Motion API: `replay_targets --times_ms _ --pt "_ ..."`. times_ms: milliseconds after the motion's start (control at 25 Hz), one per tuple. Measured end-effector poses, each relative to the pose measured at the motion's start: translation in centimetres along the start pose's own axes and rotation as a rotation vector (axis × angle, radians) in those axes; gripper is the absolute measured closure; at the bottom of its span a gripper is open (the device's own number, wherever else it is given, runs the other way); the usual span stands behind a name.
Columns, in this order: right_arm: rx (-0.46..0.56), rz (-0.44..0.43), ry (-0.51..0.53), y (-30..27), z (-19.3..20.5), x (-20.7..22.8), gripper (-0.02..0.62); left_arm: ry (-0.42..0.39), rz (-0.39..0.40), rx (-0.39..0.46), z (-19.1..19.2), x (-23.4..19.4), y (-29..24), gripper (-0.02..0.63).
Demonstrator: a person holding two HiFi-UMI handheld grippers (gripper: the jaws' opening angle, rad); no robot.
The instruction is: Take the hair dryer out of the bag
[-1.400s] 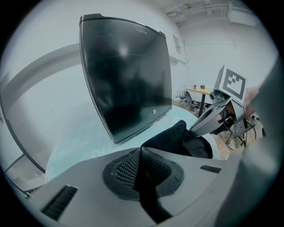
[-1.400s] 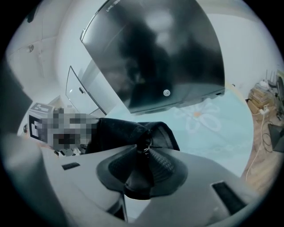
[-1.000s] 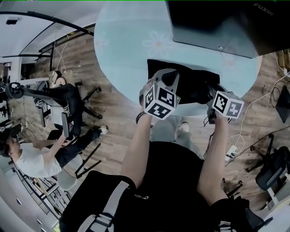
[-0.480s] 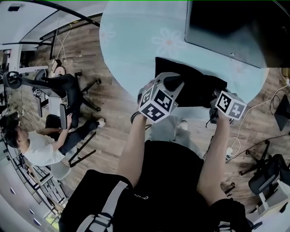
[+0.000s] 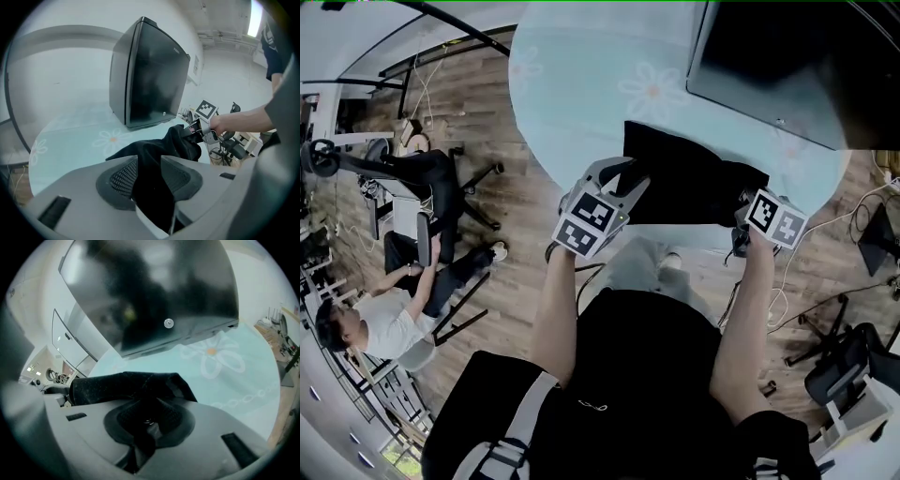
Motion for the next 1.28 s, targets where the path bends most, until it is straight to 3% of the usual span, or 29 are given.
replay_targets --times_ms 120,240,400,560,680,720,1000,1280 --pt "-0.007 0.008 0.007 0.1 -0.2 -0.1 0.554 0.062 -0.034 -0.041 2.6 -0.8 1.4 0.426" --pt "-0.016 0.005 0.003 0.1 -0.4 -0.3 0.555 0.069 -0.042 -0.106 5.3 -0.8 2.2 0.426" --pt "-0.020 0.002 -0.006 0.1 -1.0 -0.5 0.557 0.118 0.015 -0.158 7.4 0.5 2.3 0.426" --pt "-0.020 -0.011 -0.017 0.2 -1.6 -0.9 0.558 0.095 0.052 -0.213 9.1 1.5 1.4 0.431" --pt "-0.014 -0.020 -0.024 0.1 -2.2 -1.3 0.560 0.037 0.069 -0.265 10.2 2.0 1.0 0.603" --pt "-0.008 -0.023 -0.028 0.0 -2.5 -1.5 0.561 0.024 0.063 -0.278 10.6 1.9 0.8 0.604" --pt "0.051 -0.015 -0.054 0.1 -4.4 -2.0 0.563 0.075 0.001 -0.301 12.4 0.6 0.7 0.606" --pt "0.092 -0.022 -0.048 1.0 -5.9 -1.9 0.563 0.107 -0.015 -0.270 12.9 0.5 0.7 0.604"
Point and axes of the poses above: the fingertips, and each gripper's own axes: y backward along the fingers, x to its right, z out of its underside, the point moved 1 cm from there along y, backward along the fingers, and after that the axes turned 8 degrees about x, right-handed, at the moved point
